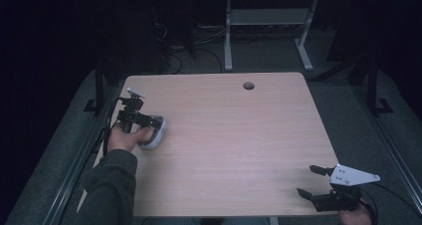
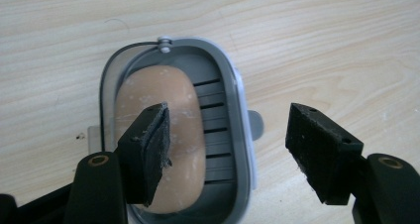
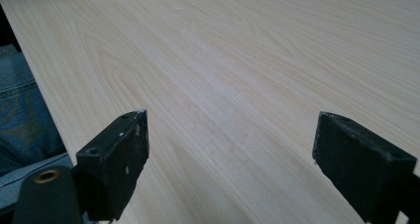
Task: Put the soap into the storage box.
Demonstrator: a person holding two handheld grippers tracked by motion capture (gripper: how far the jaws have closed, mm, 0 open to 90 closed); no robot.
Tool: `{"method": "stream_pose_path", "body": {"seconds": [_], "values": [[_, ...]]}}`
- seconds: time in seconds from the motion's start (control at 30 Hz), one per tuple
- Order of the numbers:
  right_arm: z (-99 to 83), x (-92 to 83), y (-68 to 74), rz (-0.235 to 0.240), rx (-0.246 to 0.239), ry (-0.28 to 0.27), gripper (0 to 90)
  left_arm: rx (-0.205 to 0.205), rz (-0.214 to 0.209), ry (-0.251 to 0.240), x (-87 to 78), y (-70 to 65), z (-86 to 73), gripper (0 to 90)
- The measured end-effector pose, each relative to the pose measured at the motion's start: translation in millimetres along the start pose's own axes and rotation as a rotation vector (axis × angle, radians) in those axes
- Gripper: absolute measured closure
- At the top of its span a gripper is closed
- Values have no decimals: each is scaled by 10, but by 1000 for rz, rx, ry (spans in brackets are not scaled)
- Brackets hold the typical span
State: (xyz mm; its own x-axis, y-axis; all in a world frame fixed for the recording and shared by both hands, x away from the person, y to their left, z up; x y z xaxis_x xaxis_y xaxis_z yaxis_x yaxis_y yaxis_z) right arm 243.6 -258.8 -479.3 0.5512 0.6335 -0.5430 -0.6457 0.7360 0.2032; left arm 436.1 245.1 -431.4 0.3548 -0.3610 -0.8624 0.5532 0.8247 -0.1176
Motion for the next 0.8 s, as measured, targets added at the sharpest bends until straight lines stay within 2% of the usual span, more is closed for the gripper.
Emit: {"method": "stream_pose_path", "body": {"seconds": [0.03,0.37,0.6,0.8], "values": [[0,-1,0,0,1,0,138,-2,-15,-20,-8,-28,4,331],[3,6,-2,-1,-3,3,138,22,-39,-48,9,-125,-52,327],[6,11,0,-1,-3,4,138,32,-69,-85,-41,-199,-46,324],[6,13,3,-2,-1,6,138,58,-104,-104,-84,-279,-46,324]]}}
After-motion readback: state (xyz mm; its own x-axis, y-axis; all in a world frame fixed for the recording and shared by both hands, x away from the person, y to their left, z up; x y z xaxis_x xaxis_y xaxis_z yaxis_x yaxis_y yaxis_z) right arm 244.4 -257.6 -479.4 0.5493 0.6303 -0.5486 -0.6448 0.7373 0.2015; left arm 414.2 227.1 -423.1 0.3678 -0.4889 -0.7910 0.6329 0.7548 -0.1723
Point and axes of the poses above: each handheld gripper's, and its own axes: x roughly forward along the jaws, z roughly out of its top, y roughly to its left, the point moved 7 cm from there along x, roughly forward along the jaws, and after that the axes turned 13 degrees about x, right-handed, at the moved point
